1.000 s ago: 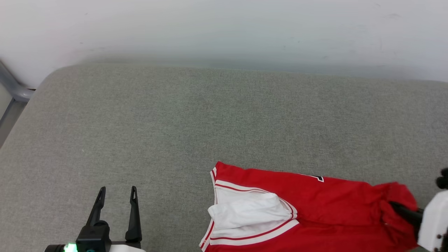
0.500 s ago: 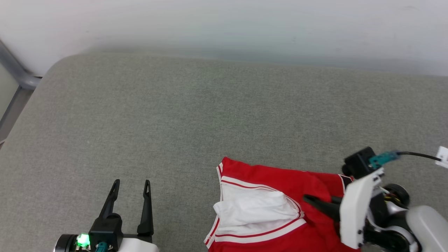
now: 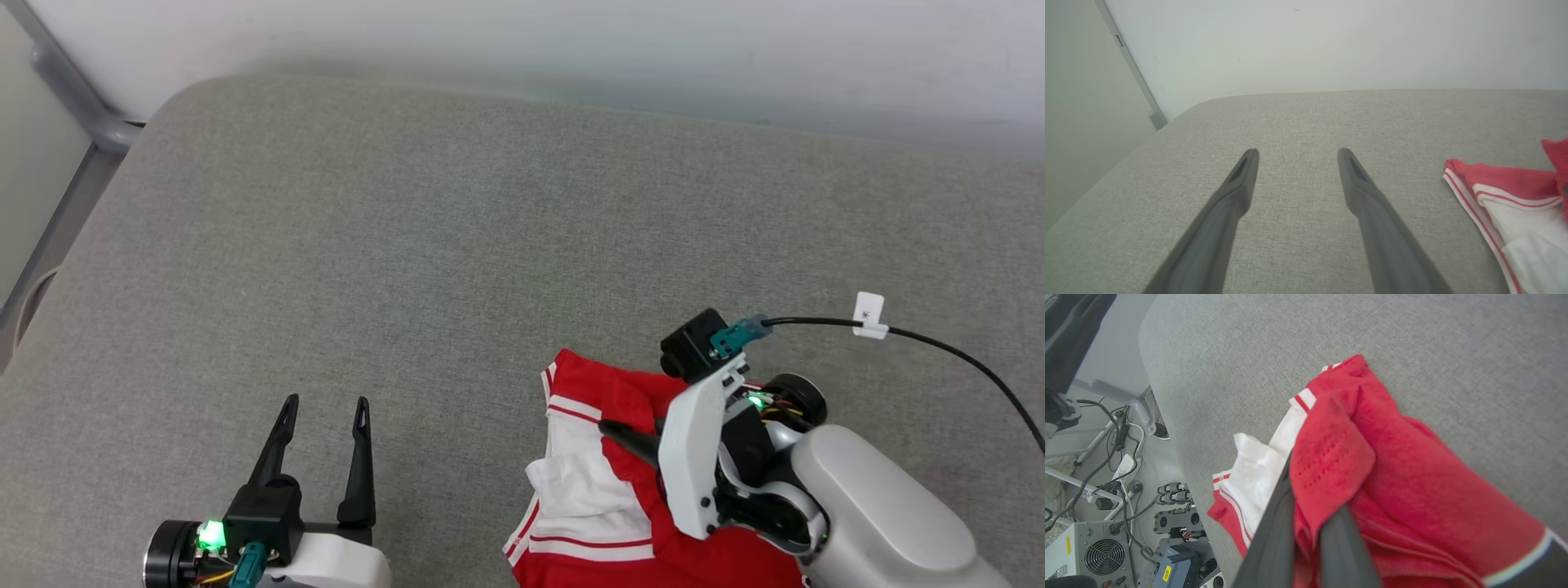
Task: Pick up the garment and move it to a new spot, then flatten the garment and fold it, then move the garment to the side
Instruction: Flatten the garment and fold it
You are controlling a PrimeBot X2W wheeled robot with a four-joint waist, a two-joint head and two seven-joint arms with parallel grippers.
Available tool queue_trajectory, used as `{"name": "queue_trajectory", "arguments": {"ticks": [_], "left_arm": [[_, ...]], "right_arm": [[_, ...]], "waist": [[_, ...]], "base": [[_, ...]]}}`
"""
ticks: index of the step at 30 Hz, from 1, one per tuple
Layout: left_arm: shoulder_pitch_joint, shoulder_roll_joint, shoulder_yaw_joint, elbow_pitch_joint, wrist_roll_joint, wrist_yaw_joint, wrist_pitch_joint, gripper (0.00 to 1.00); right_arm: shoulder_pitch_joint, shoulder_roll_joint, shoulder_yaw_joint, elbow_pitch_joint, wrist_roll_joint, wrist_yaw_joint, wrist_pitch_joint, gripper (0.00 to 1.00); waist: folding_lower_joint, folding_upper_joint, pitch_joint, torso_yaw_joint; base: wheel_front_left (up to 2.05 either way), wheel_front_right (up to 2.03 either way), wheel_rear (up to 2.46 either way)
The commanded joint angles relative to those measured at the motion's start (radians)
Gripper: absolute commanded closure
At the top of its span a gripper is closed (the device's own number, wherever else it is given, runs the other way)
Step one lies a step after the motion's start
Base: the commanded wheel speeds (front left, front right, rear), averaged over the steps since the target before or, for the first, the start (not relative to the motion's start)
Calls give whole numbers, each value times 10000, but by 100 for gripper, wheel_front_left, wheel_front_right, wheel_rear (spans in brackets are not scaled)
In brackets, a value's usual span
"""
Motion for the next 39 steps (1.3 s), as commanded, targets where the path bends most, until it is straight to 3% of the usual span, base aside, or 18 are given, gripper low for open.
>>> {"name": "queue_trajectory", "arguments": {"ticks": [1,7,10,11,12,13,19,24,30,39], "left_arm": [[-114,-61,11,7,-5,-25,-22,0],[-276,-110,-50,113,-20,-58,-22,0],[-298,-119,-15,162,-35,-39,-22,0],[-287,-122,6,177,-31,-40,-22,0],[-253,-126,25,208,-21,-51,-22,0],[-229,-125,45,232,-2,-66,-22,0],[53,-8,263,276,38,-73,-22,0],[280,53,460,224,14,-115,-22,0],[475,112,646,123,5,-109,-22,0],[755,186,784,21,41,-189,-22,0]], "right_arm": [[-329,282,119,483,-89,-5,-295,100],[-729,760,750,2188,-274,-6,-911,100],[-793,835,955,2480,-161,-6,-1116,100],[-830,815,1079,2518,-120,-6,-1241,83],[-889,744,1211,2460,-146,-6,-1455,7],[-933,664,1283,2358,-140,-6,-1724,0],[-693,-184,1083,1299,-369,-5,-3419,0],[-195,-950,-239,712,-1801,-8,-5089,0],[960,-746,-2811,177,-3537,-6,-6502,0],[3138,624,-5930,-1261,-5593,-8,-7805,0]], "waist": [[0,0,117,100],[0,0,266,185],[0,0,235,131],[0,0,197,79],[0,0,152,20],[0,0,86,-42],[0,0,-400,-563],[0,0,-747,-1046],[0,0,-1057,-1563],[0,0,-1373,-1995]], "base": [[0,0,0],[0,0,0],[0,0,0],[0,0,0],[0,0,0],[0,0,0],[0,0,0],[0,0,0],[0,0,0],[0,0,0]]}}
